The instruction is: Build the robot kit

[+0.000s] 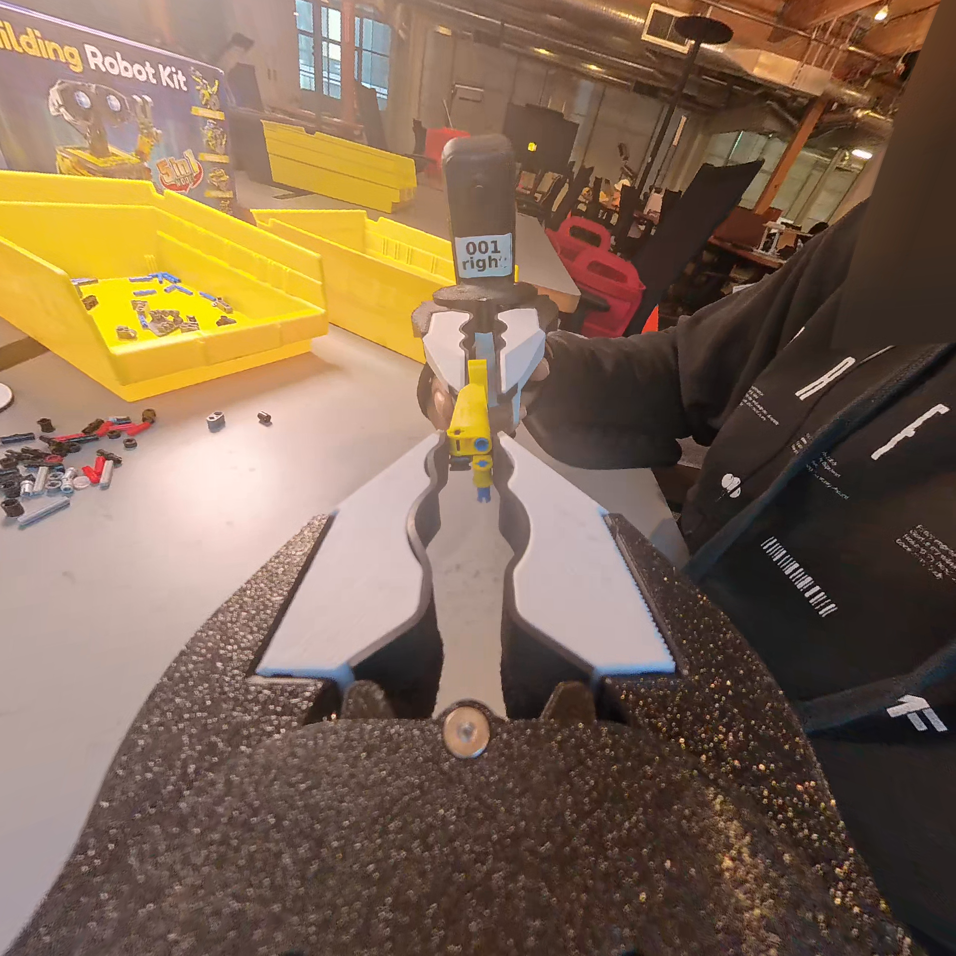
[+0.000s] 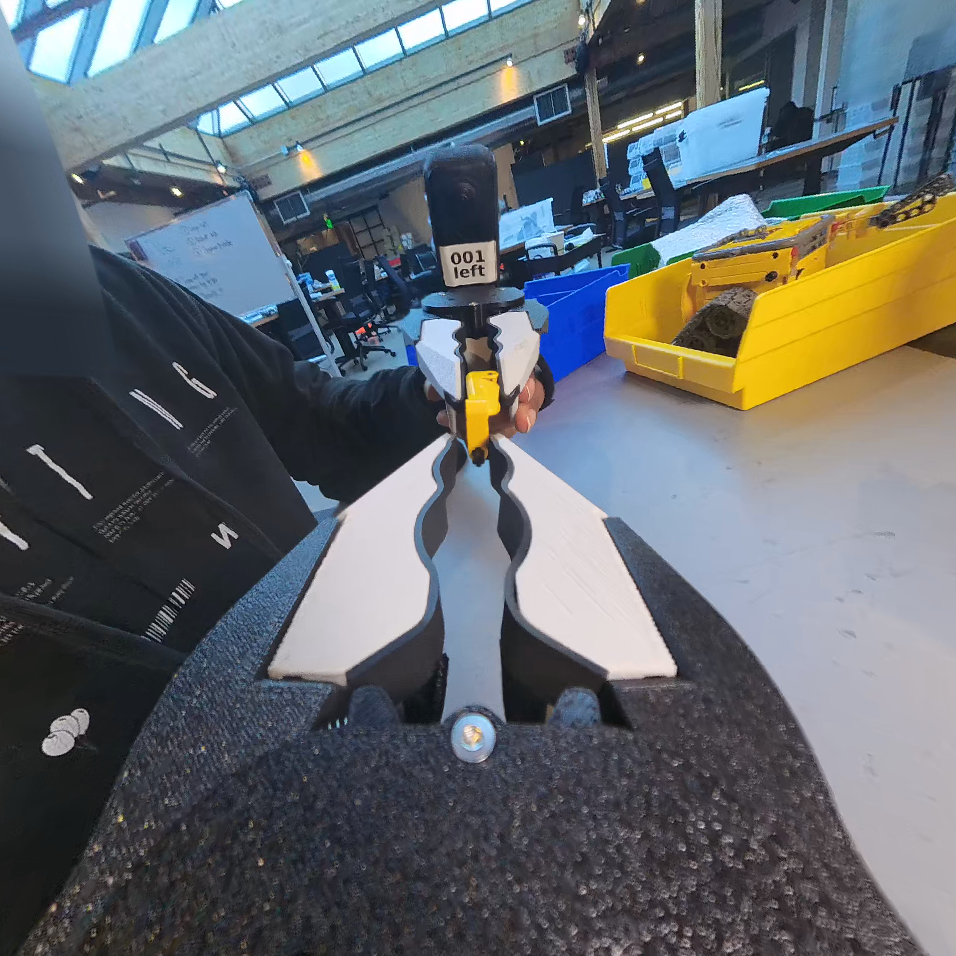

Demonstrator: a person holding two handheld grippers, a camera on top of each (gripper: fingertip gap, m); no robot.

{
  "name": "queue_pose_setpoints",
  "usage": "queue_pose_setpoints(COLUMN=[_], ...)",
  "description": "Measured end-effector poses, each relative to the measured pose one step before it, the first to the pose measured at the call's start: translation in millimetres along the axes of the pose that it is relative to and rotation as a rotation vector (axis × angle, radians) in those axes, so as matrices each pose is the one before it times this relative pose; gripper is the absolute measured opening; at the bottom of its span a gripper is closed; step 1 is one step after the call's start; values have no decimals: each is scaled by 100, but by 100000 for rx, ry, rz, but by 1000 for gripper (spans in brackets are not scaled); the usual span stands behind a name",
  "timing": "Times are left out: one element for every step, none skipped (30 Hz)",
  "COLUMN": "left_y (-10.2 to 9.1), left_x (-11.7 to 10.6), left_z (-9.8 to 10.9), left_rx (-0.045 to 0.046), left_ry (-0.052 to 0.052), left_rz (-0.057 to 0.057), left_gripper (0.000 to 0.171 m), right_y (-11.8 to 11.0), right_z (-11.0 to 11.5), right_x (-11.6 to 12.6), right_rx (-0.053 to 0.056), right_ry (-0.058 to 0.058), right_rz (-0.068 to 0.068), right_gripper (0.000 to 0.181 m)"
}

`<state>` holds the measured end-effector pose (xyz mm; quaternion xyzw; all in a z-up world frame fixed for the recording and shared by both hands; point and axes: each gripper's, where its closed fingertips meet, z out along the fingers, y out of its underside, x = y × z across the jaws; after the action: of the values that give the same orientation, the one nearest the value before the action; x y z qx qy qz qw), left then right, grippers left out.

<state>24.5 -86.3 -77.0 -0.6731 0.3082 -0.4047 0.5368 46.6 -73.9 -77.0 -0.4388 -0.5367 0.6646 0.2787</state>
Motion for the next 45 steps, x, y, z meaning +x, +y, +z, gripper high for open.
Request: queue_pose_setpoints(left_y=[-14, 5, 103, 130, 77, 34, 7, 8, 30, 23, 24, 5, -78, -149, -132, -106, -51, 17, 69, 80, 62, 52, 45, 90, 138, 183, 202, 226, 189, 110, 13, -85, -108, -109, -127, -130, -46, 45, 75, 18, -11, 66, 169, 201, 130], left_x=[-63, -79, -130, -132, -120, -68, -87, -116, -82, -83, -100, -120, -49, 22, 38, 66, 14, -68, -151, -246, -268, -254, -244, -262, -277, -248, -205, -117, -51, 29, 159, 279, 325, 297, 280, 320, 218, 106, 137, 132, 74, 34, 41, 82, 45], left_z=[-52, -17, 3, 24, 20, 28, 33, 34, 17, 27, 11, -1, -11, 8, 24, 16, 4, 0, -12, -40, -64, -71, -57, -35, -13, 0, 22, 44, 53, 41, 27, 12, 13, 27, 26, 28, 39, 35, 27, -24, -49, -46, -18, 12, 17], left_rx=[394, 317, -310, -442, 131, 506, 713, 745, 480, 316, 187, 212, 738, 1079, 851, 535, 100, -307, -409, -342, -211, -24, -33, -346, -687, -921, -1095, -1178, -943, -401, 285, 792, 873, 791, 814, 658, 19, -740, -962, -667, -654, -1099, -1334, -1159, -688], left_ry=[179, 1, -296, -200, 232, 810, 774, 401, 260, 55, -254, -399, -106, 0, -216, -309, -517, -780, -1047, -1235, -1068, -789, -628, -759, -1007, -1061, -864, -360, 110, 591, 1525, 2329, 2560, 2200, 1692, 1568, 669, -131, 126, 224, 177, 293, 758, 1139, 869], left_rz=[-551, -553, -620, -879, -1723, -2735, -3036, -2279, -1256, -630, -441, -641, -717, -367, 46, 389, 558, 470, 156, -174, -393, -713, -1118, -1283, -973, -547, -410, -479, -559, -684, -938, -1303, -1432, -1044, -391, 230, 735, 1045, 1166, 936, 213, -430, -673, -1000, -1205], left_gripper=[15, 15, 15, 15, 15, 15, 15, 15, 15, 15, 15, 16, 16, 17, 18, 19, 20, 20, 20, 20, 22, 22, 22, 22, 23, 24, 24, 24, 24, 24, 24, 24, 24, 24, 21, 15, 15, 15, 15, 14, 14, 14, 14, 14, 14], right_y=[135, 104, 88, 70, 79, 27, -36, -10, -10, 3, 0, 29, -57, -191, -143, -50, -20, -97, -91, -25, -3, -1, -30, -35, -36, -83, -97, -46, -11, 0, -46, -177, -287, -372, -315, -90, -25, -122, -73, -44, 85, 214, 254, 199, 158], right_z=[-36, -8, 11, 23, 9, -13, -37, -20, -14, -24, -25, 14, 4, -10, -23, -28, -47, -53, -21, 0, -2, -12, -15, -22, -23, -33, -36, -15, -4, 10, 9, 5, -20, -28, -40, 10, 7, -1, 13, 7, -25, -71, -85, -72, -59], right_x=[121, 111, 65, 52, 172, 181, 132, 98, 82, 67, 87, 141, 107, -4, -31, 46, 117, 53, -3, 133, 144, 138, 181, 190, 178, 140, 43, 8, 22, -60, -201, -342, -430, -386, -336, -141, -34, -147, -114, -135, -110, -22, -22, -164, -177], right_rx=[-1287, -972, -672, -432, -498, -45, 281, 127, 158, 275, 615, 579, 1331, 2579, 2394, 1559, 1258, 1473, 1107, 305, 174, 252, 559, 539, 525, 508, 279, -355, -831, -1023, -1047, -239, 448, 1241, 1336, 176, 76, 650, 319, -104, -1378, -2771, -3519, -3191, -2887], right_ry=[1333, 1111, 744, 486, 1092, 1172, 636, 64, -412, -770, -768, -732, -1443, -2585, -2817, -2539, -1738, -1496, -1080, 346, 715, 575, 794, 889, 969, 1064, 778, 1131, 1844, 1971, 1583, 867, 71, -188, -552, 125, 646, -254, -248, -501, -177, 820, 1569, 1126, 1083], right_rz=[-1991, -1510, -841, -327, -238, -232, 470, 1799, 2769, 3318, 3690, 4971, 6188, 6647, 6671, 6470, 5158, 3545, 2256, 1369, 857, 1235, 1571, 1484, 471, -333, -1019, -2263, -3970, -5627, -6797, -6419, -5187, -3652, -2347, -1872, -2366, -2083, -1552, -1442, -2727, -5603, -7883, -8165, -6880], right_gripper=[13, 13, 13, 13, 12, 10, 8, 8, 8, 7, 7, 7, 7, 7, 7, 7, 7, 7, 7, 7, 7, 7, 7, 7, 7, 7, 7, 7, 7, 7, 7, 7, 7, 7, 7, 7, 7, 7, 7, 7, 7, 7, 8, 8, 8])
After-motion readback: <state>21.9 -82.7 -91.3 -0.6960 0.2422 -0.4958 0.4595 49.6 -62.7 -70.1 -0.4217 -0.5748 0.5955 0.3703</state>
